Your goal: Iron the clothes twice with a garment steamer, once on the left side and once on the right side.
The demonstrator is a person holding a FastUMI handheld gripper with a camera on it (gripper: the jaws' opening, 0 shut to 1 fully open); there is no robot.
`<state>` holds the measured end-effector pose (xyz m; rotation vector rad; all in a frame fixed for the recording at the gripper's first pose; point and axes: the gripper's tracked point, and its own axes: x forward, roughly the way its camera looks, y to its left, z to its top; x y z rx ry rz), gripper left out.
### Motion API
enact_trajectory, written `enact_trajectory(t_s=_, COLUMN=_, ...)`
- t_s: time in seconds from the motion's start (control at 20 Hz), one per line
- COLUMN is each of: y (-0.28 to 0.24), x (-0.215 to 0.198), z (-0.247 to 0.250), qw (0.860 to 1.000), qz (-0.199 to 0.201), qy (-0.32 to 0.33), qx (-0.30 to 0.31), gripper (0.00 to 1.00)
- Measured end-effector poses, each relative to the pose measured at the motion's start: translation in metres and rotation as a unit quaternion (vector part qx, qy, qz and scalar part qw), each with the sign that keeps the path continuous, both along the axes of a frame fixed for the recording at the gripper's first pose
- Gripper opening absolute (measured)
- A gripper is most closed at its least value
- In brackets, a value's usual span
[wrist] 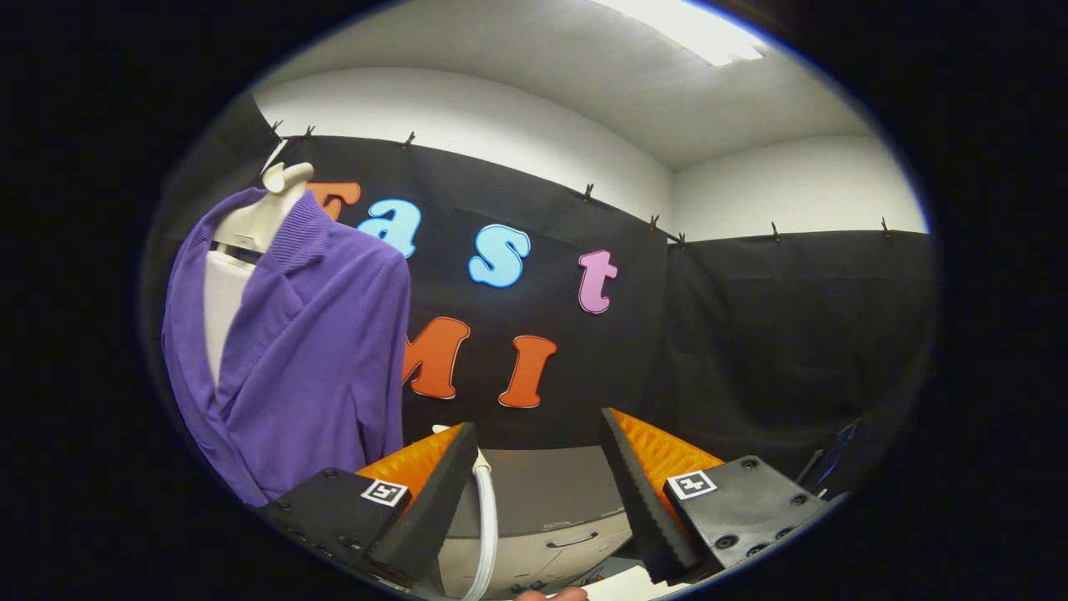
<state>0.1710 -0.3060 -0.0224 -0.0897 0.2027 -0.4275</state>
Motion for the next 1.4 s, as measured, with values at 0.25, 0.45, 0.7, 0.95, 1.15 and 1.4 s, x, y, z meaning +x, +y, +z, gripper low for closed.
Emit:
enact_trajectory(t_s=0.25, y=-0.032, x=0.117, z=-0.060, qw=0.998, qz=0.020, qy=0.041, qx=0.051, gripper=0.98)
enact_trajectory(t_s=0.45, y=-0.028, x=0.204, z=-0.121, qw=0.991, qz=0.056, qy=0.081, qx=0.091, gripper=0.98)
enact_trajectory(t_s=0.7, y=-0.014, x=0.263, z=-0.199, qw=0.979, qz=0.060, qy=0.143, qx=0.134, gripper=0.98)
enact_trajectory(t_s=0.95, y=-0.007, x=0.284, z=-0.242, qw=0.970, qz=0.049, qy=0.174, qx=0.162, gripper=0.98)
enact_trajectory(t_s=1.15, y=-0.002, x=0.289, z=-0.278, qw=0.956, qz=0.046, qy=0.217, qx=0.192, gripper=0.98)
enact_trajectory(t_s=1.4, y=-0.003, x=0.284, z=-0.315, qw=0.938, qz=0.032, qy=0.282, qx=0.197, gripper=0.98)
